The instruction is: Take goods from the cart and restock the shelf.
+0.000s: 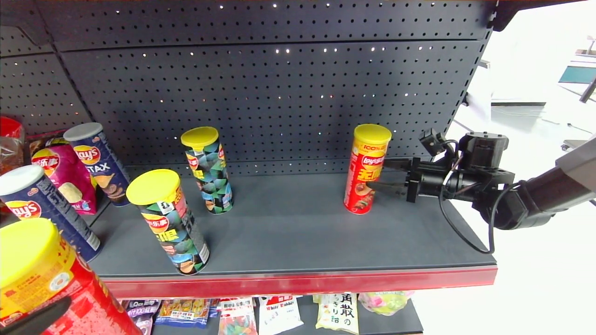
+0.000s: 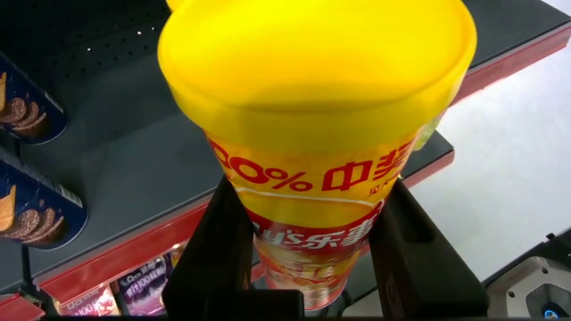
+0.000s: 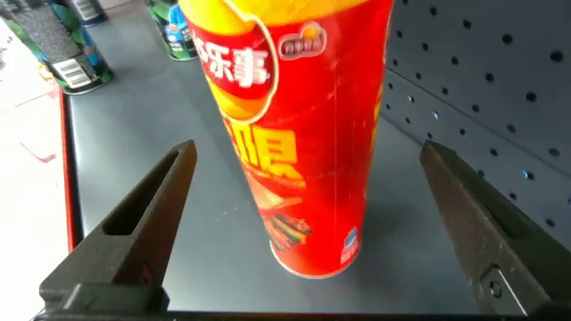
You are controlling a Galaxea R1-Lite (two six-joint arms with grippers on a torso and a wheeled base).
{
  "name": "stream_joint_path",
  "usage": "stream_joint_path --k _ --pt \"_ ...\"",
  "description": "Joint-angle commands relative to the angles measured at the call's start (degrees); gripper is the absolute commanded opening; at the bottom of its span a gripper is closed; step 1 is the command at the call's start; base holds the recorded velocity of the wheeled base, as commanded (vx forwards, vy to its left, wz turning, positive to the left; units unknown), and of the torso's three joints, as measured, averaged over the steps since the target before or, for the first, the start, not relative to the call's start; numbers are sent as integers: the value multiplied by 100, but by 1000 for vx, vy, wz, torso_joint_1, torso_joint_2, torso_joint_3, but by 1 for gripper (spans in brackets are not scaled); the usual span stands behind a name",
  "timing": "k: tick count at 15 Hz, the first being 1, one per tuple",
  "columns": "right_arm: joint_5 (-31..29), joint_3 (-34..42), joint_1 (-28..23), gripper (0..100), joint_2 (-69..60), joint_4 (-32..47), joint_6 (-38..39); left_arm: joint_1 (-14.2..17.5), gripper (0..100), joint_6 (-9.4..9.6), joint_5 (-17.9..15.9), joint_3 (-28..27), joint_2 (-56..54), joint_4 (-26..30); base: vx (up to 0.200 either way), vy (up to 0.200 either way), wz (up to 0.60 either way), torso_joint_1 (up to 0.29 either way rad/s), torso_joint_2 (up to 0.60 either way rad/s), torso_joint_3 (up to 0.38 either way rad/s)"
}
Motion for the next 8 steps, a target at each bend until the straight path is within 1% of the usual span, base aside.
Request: stream_joint_path --k 1,6,8 --pt "54 -186 5 100 145 -3 -3 1 0 -1 -1 -7 4 -5 0 0 0 0 0 0" --pt "415 -547 31 100 426 6 6 1 0 -1 -1 -16 4 -5 0 0 0 0 0 0" --pt "459 -687 57 100 558 6 14 1 0 -1 -1 -16 4 -5 0 0 0 0 0 0"
